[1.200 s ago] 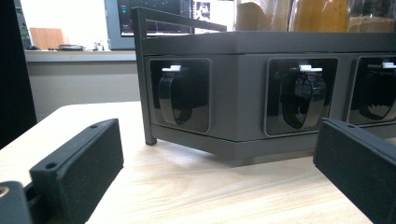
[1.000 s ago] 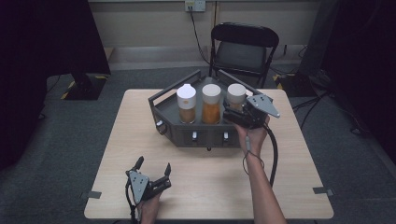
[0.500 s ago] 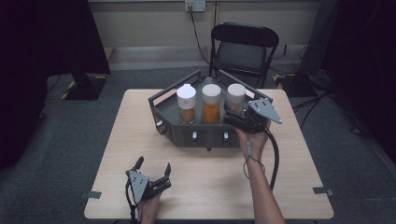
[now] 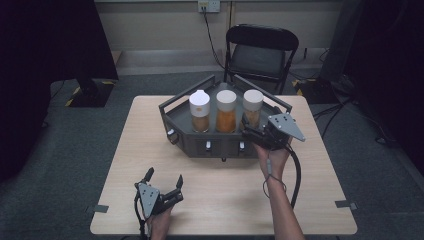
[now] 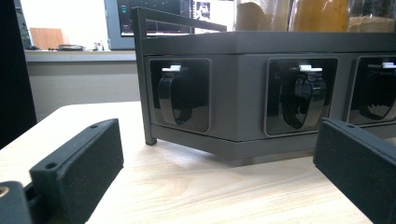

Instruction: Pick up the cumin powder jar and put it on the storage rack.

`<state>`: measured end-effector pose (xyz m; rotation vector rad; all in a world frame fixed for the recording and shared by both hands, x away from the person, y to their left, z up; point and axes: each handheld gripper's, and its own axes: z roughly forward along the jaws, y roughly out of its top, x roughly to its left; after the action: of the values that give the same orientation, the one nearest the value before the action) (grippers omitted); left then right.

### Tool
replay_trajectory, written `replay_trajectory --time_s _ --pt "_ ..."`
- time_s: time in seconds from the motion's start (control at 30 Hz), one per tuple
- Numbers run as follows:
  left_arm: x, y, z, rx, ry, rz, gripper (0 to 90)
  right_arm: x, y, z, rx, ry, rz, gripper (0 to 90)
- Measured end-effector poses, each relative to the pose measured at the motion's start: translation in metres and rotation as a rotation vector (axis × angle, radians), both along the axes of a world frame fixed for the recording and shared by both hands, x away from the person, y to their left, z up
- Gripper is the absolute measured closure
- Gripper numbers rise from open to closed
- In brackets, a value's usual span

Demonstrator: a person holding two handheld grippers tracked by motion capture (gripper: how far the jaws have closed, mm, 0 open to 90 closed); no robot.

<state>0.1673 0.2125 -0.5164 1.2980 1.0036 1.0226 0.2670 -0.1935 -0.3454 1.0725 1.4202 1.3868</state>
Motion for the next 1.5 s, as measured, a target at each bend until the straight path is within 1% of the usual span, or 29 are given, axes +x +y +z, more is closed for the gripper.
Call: replay_trajectory --time_s 0.13,0.23,0.37,0.47,0.6,0.77,1.0,1.2,1.5 --pt "0.000 0.000 0.000 0.000 0.000 0.000 1.2 -0.004 -0.001 -0.003 0.005 -0.009 0.002 0.9" --pt "0.000 0.000 0.000 0.000 0.000 0.000 1.1 -0.010 -0.002 -0.007 0.006 -0.025 0.000 0.8" --pt "0.000 0.000 0.000 0.000 0.000 0.000 1.1 -0.015 -0.003 -0.009 0.001 -0.030 0.001 0.7" --pt "0.000 0.000 0.000 0.000 0.000 0.000 1.2 -0.020 -0.004 -0.012 0.010 -0.039 0.002 0.7" --pt "0.000 0.000 0.000 0.000 0.000 0.000 1.1 -0.025 -0.005 -0.016 0.006 -0.045 -0.005 0.7" --pt "0.000 0.000 0.000 0.000 0.000 0.000 1.2 -0.031 -0.006 -0.023 0.008 -0.041 -0.013 0.7" --pt "0.000 0.000 0.000 0.000 0.000 0.000 1.2 -0.042 -0.009 -0.035 0.032 -0.040 -0.026 0.7" --pt "0.000 0.000 0.000 0.000 0.000 0.000 1.2 -0.051 -0.007 -0.043 0.023 -0.058 -0.033 0.7" --pt "0.000 0.000 0.000 0.000 0.000 0.000 1.2 -0.065 -0.009 -0.053 0.028 -0.067 -0.035 0.7"
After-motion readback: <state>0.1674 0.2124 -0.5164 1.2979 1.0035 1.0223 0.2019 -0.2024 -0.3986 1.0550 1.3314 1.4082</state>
